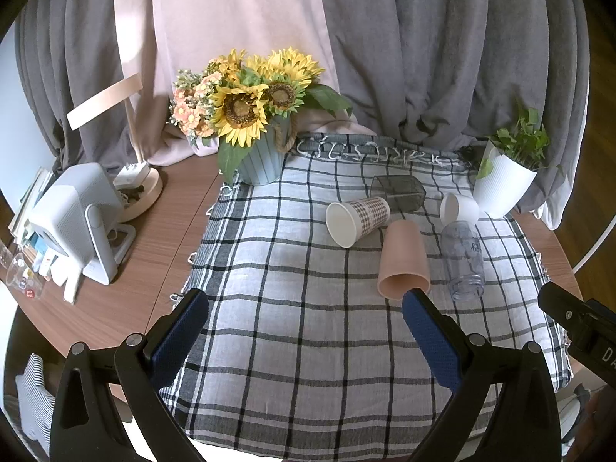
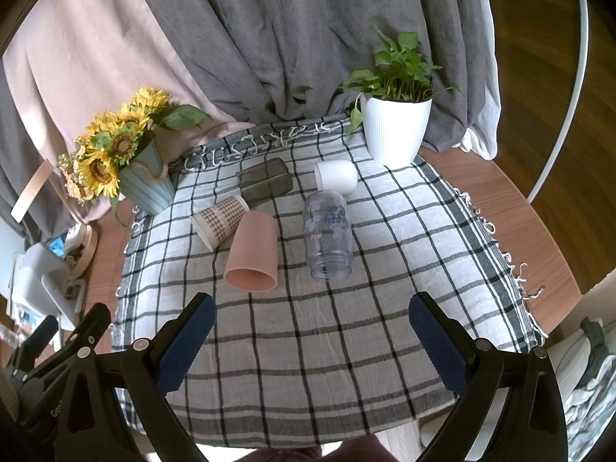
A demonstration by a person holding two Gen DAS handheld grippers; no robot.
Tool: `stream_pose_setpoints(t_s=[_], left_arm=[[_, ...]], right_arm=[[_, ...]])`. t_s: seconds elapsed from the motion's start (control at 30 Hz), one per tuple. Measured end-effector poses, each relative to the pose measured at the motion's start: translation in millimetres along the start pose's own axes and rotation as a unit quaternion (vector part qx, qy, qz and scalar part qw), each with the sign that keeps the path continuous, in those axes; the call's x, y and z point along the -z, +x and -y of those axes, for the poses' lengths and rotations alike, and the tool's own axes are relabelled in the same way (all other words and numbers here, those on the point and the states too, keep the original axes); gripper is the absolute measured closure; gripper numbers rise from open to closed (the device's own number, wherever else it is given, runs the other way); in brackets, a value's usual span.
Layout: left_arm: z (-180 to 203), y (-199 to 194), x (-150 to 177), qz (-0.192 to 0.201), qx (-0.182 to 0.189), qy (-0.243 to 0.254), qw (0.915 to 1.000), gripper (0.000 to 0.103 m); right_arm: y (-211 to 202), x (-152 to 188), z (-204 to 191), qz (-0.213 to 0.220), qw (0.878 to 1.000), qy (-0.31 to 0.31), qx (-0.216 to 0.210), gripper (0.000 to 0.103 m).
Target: Flip cup upside down
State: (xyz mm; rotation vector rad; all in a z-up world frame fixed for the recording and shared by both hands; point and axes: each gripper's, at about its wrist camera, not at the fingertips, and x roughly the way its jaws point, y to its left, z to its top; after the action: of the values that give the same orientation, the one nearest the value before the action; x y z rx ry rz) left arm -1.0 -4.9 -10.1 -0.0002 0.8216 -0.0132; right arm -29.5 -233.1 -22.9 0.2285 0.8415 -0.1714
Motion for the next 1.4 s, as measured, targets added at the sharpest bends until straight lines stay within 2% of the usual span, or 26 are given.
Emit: stream_pose_setpoints(t_s=[0.23, 0.37, 0.53, 0.8, 0.97, 1.03, 1.23, 1.3, 1.4], left_arm=[[0, 6, -2, -0.001, -0.010, -0.001, 0.9999, 0.000], [5, 19, -9, -0.023, -0.020, -0.010, 0.9995, 0.000], [11, 36, -21, -0.061, -0.023, -0.049, 0.9967, 0.000], [32, 60, -42, -0.077, -0.062, -0.080, 0.9919, 0.000], [45, 77, -55, -0.084, -0.088, -0.108, 0.9868, 0.000], [50, 85, -61, -0.089, -0.097, -0.114, 0.9848, 0.000], [57, 114, -76, -0.111, -0.128, -0.136, 0.9762, 0.000], [60, 125, -80, -0.116, -0.138, -0.151, 0.9719, 0.000], [64, 139, -86, -0.131, -0.158, -0.162, 0.9653, 0.000]], right_arm=[[2, 1, 1, 0.002, 1.000, -0.004, 0.005, 0.002], [13, -2, 3, -0.003, 1.000, -0.017, 0.006, 0.002], [33, -17, -1, -0.037, 0.998, -0.042, -0.010, 0.002], [63, -58, -2, -0.050, 0.994, -0.091, -0.017, 0.002], [85, -91, -17, -0.054, 0.984, -0.169, -0.011, 0.002], [98, -104, -24, -0.061, 0.976, -0.206, -0.020, 0.002], [136, -131, -32, -0.091, 0.964, -0.247, -0.033, 0.002], [153, -141, -38, -0.116, 0.955, -0.271, -0.038, 0.002], [170, -153, -51, -0.127, 0.939, -0.318, -0.020, 0.002]])
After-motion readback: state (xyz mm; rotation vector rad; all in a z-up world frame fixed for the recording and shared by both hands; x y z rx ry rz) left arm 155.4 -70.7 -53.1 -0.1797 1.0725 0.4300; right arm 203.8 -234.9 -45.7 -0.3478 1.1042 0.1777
